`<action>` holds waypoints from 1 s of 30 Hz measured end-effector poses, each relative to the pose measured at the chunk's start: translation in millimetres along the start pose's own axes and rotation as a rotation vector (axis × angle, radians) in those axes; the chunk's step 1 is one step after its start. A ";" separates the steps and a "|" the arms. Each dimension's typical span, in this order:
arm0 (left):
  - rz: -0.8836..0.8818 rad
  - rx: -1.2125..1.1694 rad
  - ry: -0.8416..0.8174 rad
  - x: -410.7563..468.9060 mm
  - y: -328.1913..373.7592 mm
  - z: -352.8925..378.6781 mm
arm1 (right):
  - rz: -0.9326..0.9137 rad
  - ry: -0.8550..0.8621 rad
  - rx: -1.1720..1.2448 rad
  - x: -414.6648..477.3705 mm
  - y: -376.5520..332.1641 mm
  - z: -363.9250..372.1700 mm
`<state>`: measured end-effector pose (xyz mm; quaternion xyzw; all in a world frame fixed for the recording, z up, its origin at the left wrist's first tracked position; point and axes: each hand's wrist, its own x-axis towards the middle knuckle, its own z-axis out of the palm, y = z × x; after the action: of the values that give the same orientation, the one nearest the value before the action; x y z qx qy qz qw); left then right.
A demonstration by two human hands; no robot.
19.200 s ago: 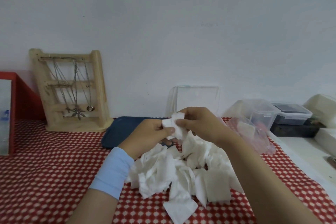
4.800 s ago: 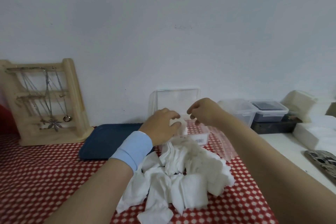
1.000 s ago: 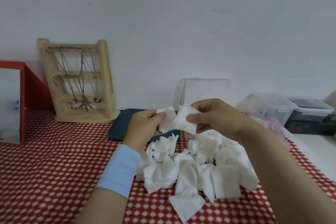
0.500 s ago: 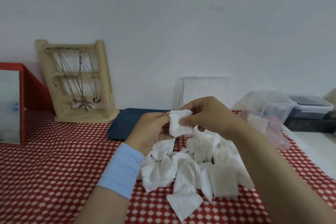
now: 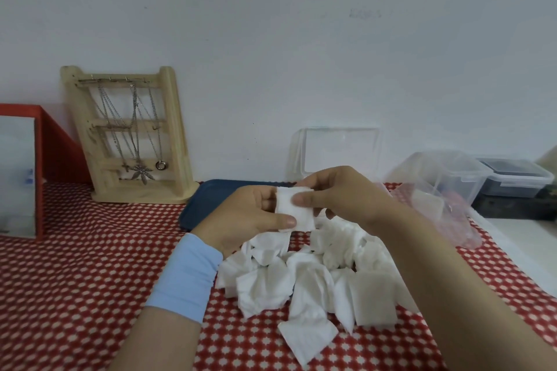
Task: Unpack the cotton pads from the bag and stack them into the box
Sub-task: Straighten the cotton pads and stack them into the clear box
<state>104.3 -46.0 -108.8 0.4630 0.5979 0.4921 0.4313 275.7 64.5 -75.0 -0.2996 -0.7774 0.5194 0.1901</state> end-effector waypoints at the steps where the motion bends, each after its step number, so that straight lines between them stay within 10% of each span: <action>1: -0.003 0.014 0.008 -0.3 0.5 -2.1 | 0.003 0.010 0.019 1.3 1.2 3.4; 9: 0.008 -0.052 0.343 1.5 -9.9 -32.8 | -0.139 0.278 -0.242 15.6 -2.4 35.7; 18: 0.059 -0.203 0.578 -0.1 -14.9 -51.7 | -0.016 -0.172 -0.984 23.8 -1.0 63.4; 30: 0.040 -0.171 0.533 9.0 -15.7 -29.4 | -0.089 0.024 0.144 9.7 -1.5 23.3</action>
<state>71.9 -44.2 -120.6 0.2909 0.6374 0.6535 0.2866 253.9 54.4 -82.8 -0.2564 -0.7484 0.5612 0.2433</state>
